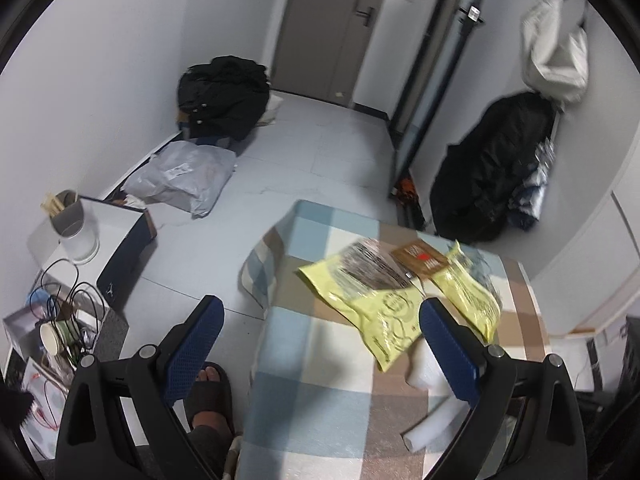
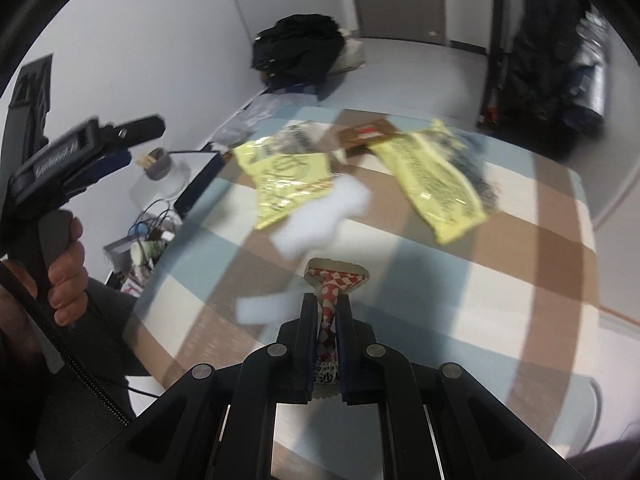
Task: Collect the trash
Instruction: 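Grasp the white foam strip with the left tool while the right tool holds the wrapper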
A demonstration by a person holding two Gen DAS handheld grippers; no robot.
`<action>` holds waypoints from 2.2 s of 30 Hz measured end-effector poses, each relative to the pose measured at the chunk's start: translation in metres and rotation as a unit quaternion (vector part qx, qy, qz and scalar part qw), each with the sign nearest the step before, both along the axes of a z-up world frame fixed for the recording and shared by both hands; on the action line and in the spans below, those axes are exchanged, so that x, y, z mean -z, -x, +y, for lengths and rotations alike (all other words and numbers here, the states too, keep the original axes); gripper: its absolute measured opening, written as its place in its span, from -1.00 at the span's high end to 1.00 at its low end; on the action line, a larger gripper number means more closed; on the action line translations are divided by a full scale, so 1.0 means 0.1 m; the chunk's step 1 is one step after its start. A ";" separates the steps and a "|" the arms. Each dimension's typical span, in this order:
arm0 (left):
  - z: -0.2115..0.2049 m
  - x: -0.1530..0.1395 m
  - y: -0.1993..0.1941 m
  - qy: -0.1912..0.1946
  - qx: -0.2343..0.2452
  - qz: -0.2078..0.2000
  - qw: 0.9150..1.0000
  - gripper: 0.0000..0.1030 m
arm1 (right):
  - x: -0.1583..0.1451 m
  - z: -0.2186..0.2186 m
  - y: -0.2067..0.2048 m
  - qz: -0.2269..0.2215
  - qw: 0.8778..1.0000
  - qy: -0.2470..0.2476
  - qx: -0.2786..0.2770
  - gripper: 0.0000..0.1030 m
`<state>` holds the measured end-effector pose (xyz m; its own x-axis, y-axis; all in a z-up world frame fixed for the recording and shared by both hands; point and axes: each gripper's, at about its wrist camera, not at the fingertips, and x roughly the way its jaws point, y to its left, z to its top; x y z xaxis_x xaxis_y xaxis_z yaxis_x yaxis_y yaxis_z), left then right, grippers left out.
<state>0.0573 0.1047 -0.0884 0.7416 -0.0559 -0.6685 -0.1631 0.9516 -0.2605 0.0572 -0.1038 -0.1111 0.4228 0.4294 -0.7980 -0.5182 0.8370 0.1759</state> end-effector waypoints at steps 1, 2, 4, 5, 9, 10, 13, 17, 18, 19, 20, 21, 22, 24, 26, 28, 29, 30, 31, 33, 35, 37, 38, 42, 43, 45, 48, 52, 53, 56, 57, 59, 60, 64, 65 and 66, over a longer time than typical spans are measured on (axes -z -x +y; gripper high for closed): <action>-0.04 0.00 0.00 -0.001 0.008 0.000 1.000 -0.87 | 0.00 -0.08 0.00 0.000 1.000 -0.003 0.007 0.85; -0.09 0.00 0.01 -0.004 0.021 -0.001 1.000 -0.87 | 0.01 -0.15 0.01 -0.003 1.000 -0.002 0.014 0.84; -0.20 -0.01 0.02 -0.016 0.043 0.001 0.999 -0.87 | 0.04 -0.23 0.02 -0.008 1.000 0.003 0.023 0.84; -0.26 -0.01 0.03 -0.023 0.057 0.002 0.998 -0.87 | 0.06 -0.30 0.02 -0.012 1.000 0.003 0.029 0.84; -0.52 0.00 0.05 -0.055 0.095 0.019 0.994 -0.87 | 0.11 -0.56 0.05 -0.026 0.998 -0.010 0.054 0.84; -0.59 0.00 0.05 -0.063 0.106 0.022 0.992 -0.87 | 0.11 -0.61 0.06 -0.031 0.998 -0.014 0.059 0.85; -0.76 -0.02 0.06 -0.079 0.135 0.026 0.987 -0.87 | 0.18 -0.75 0.06 -0.042 0.996 -0.013 0.079 0.85; -1.03 0.01 0.07 -0.083 0.196 0.041 0.976 -0.80 | 0.26 -0.87 0.03 -0.051 0.994 0.000 0.092 0.85; -1.12 0.05 0.06 -0.087 0.220 0.051 0.970 -0.75 | 0.28 -0.88 0.02 -0.052 0.994 0.004 0.094 0.84; -1.23 0.09 0.06 -0.104 0.247 0.064 0.961 -0.65 | 0.30 -0.90 0.01 -0.051 0.994 0.005 0.097 0.85; -1.34 0.13 0.06 -0.130 0.267 0.076 0.952 -0.61 | 0.32 -0.91 -0.01 -0.048 0.994 0.002 0.098 0.85; -1.41 0.17 0.06 -0.147 0.280 0.084 0.945 -0.60 | 0.32 -0.94 -0.02 -0.045 0.994 -0.004 0.100 0.85; -1.46 0.20 0.04 -0.151 0.290 0.093 0.941 -0.58 | 0.33 -0.96 -0.02 -0.045 0.994 -0.008 0.102 0.85; -1.51 0.25 -0.01 -0.150 0.300 0.114 0.935 -0.53 | 0.30 -1.02 -0.02 -0.049 0.993 -0.024 0.104 0.85; -1.56 0.27 -0.08 -0.152 0.306 0.124 0.931 -0.34 | 0.22 -1.11 0.00 -0.062 0.991 -0.042 0.108 0.85; -1.60 0.31 -0.14 -0.149 0.319 0.136 0.926 -0.10 | 0.19 -1.18 0.01 -0.065 0.990 -0.049 0.116 0.84; -1.64 0.33 -0.17 -0.149 0.328 0.145 0.921 0.08 | 0.19 -1.23 0.01 -0.061 0.989 -0.057 0.122 0.84; -1.67 0.35 -0.18 -0.152 0.332 0.151 0.919 0.10 | 0.19 -1.27 0.00 -0.055 0.988 -0.064 0.128 0.84; -1.71 0.38 -0.21 -0.160 0.335 0.158 0.915 0.11 | 0.20 -1.31 -0.01 -0.050 0.987 -0.068 0.134 0.84; -1.75 0.43 -0.25 -0.164 0.343 0.168 0.910 0.12 | 0.21 -1.39 -0.02 -0.042 0.986 -0.077 0.142 0.84; -1.81 0.49 -0.29 -0.171 0.354 0.181 0.902 0.12 | 0.20 -1.44 -0.01 -0.044 0.985 -0.084 0.147 0.84; -1.87 0.53 -0.28 -0.199 0.364 0.185 0.891 0.12 | 0.18 -1.48 -0.01 -0.045 0.984 -0.090 0.150 0.84; -1.89 0.55 -0.28 -0.213 0.366 0.182 0.887 0.12 | 0.17 -1.51 0.00 -0.046 0.983 -0.093 0.152 0.84; -1.83 0.63 -0.30 -0.194 0.364 0.196 0.890 0.12 | 0.16 -1.55 0.01 -0.044 0.982 -0.098 0.156 0.84; -1.82 0.63 -0.29 -0.189 0.365 0.191 0.891 0.14 | 0.16 -1.55 0.01 -0.044 0.982 -0.098 0.156 0.84; -1.84 0.61 -0.29 -0.208 0.361 0.182 0.891 0.33 | 0.14 -1.54 0.02 -0.046 0.982 -0.101 0.154 0.84; -1.88 0.57 -0.35 -0.188 0.362 0.197 0.891 0.76 | 0.13 -1.54 0.03 -0.048 0.982 -0.105 0.152 0.84; -1.90 0.58 -0.42 -0.176 0.357 0.211 0.892 0.85 | 0.13 -1.53 0.03 -0.046 0.982 -0.107 0.151 0.84; -1.89 0.57 -0.45 -0.167 0.354 0.215 0.895 0.88 | 0.13 -1.53 0.02 -0.045 0.982 -0.108 0.150 0.84; -1.74 0.51 -0.54 -0.130 0.323 0.225 0.910 0.91 | 0.13 -1.53 0.02 -0.043 0.982 -0.109 0.149 0.84; -1.69 0.49 -0.59 -0.110 0.308 0.226 0.918 0.91 | 0.13 -1.52 0.02 -0.043 0.982 -0.108 0.148 0.84; -1.54 0.44 -0.65 -0.054 0.272 0.224 0.934 0.91 | 0.13 -1.51 0.02 -0.043 0.982 -0.108 0.148 0.84; -1.50 0.44 -0.64 -0.032 0.261 0.221 0.939 0.91 | 0.14 -1.51 0.03 -0.042 0.982 -0.108 0.148 0.84; -1.37 0.29 -0.55 0.033 0.212 0.178 0.960 0.91 | 0.15 -1.53 0.04 -0.035 0.981 -0.113 0.151 0.84; -1.37 0.26 -0.51 0.035 0.206 0.166 0.964 0.91 | 0.16 -1.53 0.03 -0.033 0.981 -0.114 0.151 0.84; -1.35 0.24 -0.53 0.040 0.204 0.157 0.966 0.91 | 0.16 -1.52 0.03 -0.032 0.982 -0.114 0.150 0.84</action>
